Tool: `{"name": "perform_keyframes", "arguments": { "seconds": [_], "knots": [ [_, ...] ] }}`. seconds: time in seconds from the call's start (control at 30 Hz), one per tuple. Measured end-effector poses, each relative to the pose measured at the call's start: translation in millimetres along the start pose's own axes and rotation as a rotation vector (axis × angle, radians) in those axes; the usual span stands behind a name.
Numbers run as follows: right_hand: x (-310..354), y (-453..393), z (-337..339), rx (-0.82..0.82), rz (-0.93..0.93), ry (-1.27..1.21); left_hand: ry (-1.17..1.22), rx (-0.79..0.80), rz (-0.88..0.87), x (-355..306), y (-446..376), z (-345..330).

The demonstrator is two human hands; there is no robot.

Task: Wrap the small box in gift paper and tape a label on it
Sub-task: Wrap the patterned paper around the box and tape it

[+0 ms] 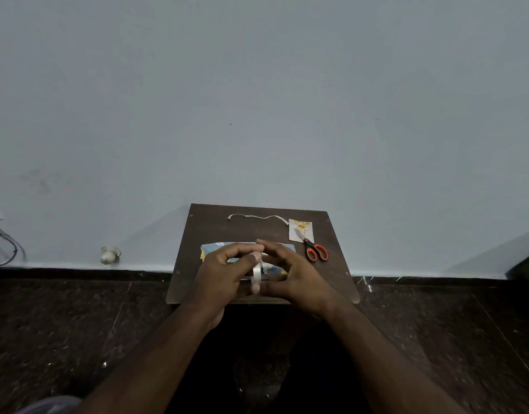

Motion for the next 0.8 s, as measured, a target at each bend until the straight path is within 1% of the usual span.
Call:
{"name": "perform_keyframes", "arguments": {
  "seconds": [0.1, 0.2, 0.37, 0.53, 0.67, 0.8],
  "knots": [
    [-1.4, -3.9, -4.0, 0.006, 0.028, -0.046, 0.027, 0.004, 0.037, 1.5, -1.3, 1.2],
    [-4.2, -6.3, -3.7, 0.008, 0.005, -0.091, 0.027, 0.021, 0.067, 1.4, -3.2, 2.7],
    [-7.2, -8.8, -3.3, -0.002, -0.027, -0.045, 0.03, 0.036, 0.078, 4.1, -5.3, 4.3],
    [-12.7, -8.9, -7.7, -0.029, -0.034, -0.129, 0.039, 0.047, 0.071, 6.7, -7.1, 6.5],
    [-16.7, -9.5, -9.2, -0.011, -0.051, -0.227, 0.062, 0.029, 0.049, 6.8, -7.4, 6.2],
    [-18.2, -10.0, -9.7, 0.004, -0.081, -0.218, 0.062, 0.056, 0.03, 4.4, -5.8, 3.9]
  ]
}}
Point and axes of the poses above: each hand's wrist, its own y-axis away from the middle knuckle, its own z-axis out of the back of the hand, x = y × z, the point moved 5 cm from there along -y, towards the middle knuckle, and after that the axes turned 3 degrees about -y, right-handed, at the moved point
